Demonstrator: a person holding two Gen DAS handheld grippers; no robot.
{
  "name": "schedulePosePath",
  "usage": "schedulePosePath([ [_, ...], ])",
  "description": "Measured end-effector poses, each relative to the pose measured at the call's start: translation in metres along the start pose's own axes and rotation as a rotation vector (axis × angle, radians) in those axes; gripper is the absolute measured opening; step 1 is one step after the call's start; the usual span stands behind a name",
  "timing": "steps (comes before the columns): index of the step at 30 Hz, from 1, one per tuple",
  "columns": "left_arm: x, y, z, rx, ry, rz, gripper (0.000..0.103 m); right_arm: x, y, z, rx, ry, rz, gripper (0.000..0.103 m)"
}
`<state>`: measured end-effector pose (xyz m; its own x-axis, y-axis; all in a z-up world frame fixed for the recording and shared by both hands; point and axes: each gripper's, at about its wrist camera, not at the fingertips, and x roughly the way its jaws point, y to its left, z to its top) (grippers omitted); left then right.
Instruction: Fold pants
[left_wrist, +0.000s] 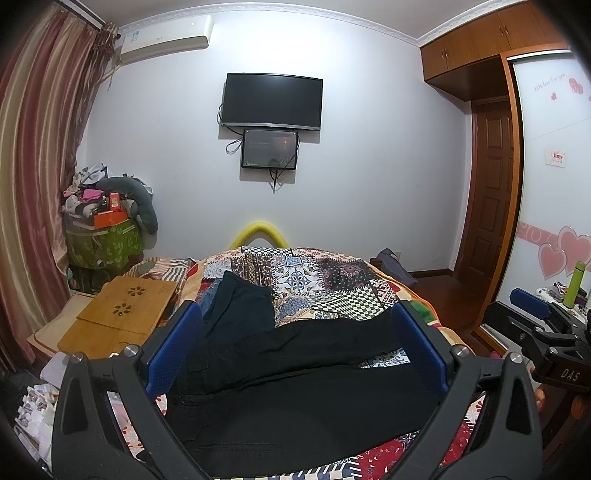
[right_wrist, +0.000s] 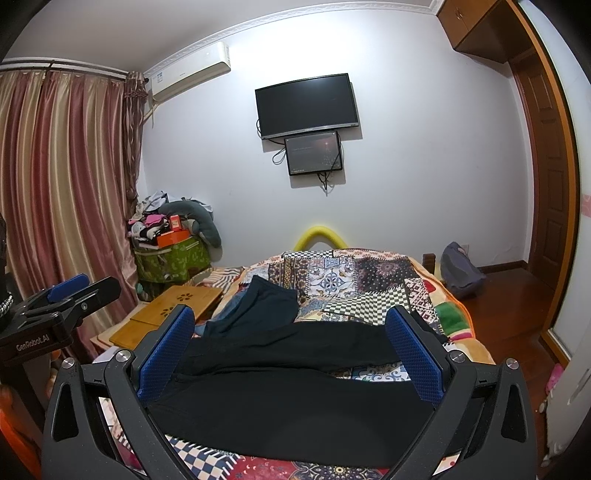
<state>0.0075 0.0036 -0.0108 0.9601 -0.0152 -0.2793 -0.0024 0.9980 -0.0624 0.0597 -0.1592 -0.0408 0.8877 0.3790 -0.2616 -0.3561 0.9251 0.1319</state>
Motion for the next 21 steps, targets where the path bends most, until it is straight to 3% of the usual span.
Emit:
schedulePosePath([
  [21, 0.0045, 0.0049, 0.0002, -0.015, 0.011, -0.004, 0.103, 0.0002, -0.0017, -0.0002, 0.000, 0.002, -0.001, 0.103],
])
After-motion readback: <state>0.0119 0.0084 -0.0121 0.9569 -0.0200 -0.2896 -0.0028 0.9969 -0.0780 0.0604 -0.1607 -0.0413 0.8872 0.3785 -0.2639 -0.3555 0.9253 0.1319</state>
